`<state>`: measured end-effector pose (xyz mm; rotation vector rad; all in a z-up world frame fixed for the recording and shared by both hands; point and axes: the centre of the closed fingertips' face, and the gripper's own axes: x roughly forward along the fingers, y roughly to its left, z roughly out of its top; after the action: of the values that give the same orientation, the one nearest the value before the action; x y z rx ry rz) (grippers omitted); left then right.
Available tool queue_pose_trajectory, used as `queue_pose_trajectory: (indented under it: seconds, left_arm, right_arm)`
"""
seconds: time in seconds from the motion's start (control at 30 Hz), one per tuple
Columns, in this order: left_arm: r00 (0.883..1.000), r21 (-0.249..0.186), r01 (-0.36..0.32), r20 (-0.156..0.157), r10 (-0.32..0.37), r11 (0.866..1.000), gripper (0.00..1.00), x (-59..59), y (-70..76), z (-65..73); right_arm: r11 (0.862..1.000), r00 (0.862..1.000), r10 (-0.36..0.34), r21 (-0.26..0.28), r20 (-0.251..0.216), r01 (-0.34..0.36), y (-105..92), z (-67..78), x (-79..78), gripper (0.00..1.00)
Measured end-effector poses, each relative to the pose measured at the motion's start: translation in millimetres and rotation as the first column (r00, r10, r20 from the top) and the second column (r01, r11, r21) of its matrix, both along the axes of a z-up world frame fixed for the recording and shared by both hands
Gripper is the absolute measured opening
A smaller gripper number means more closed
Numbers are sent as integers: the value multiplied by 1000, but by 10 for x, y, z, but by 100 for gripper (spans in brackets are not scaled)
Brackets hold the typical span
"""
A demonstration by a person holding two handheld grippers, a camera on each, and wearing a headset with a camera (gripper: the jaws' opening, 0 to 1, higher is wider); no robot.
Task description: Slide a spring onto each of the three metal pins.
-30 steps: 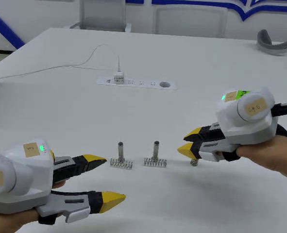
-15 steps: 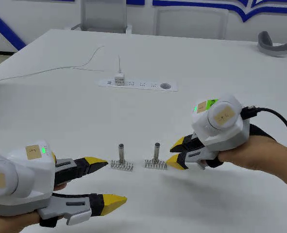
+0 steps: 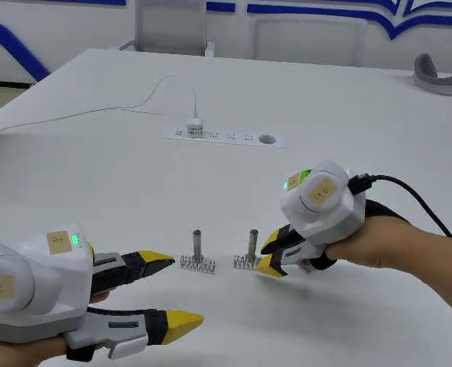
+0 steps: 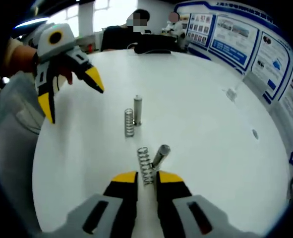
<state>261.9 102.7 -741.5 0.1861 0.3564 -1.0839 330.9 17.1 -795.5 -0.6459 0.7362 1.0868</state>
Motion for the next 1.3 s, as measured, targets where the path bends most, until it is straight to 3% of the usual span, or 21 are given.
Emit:
queue_pose_trajectory:
  seconds: [0.37,0.7,1.03,1.3]
  left_arm:
    - [1000,0,-2,-3,2,1000,53,-19,-9,-6]
    - [1000,3,10,-5,-10,1000,53,-36,-36,-24]
    - [999,15,51,-3,-51,999,51,-66,-159,-42]
    - [996,18,87,11,-87,996,49,-78,-276,2]
  right_arm:
    - [999,999,16,-39,-34,-18,-15,-101,-73,12]
    - [999,998,21,-47,-57,-23,-15,-90,-171,12]
    - [995,995,96,-16,-23,-97,65,228,-419,12]
    - [982,982,189,7,-13,-189,200,459,-667,12]
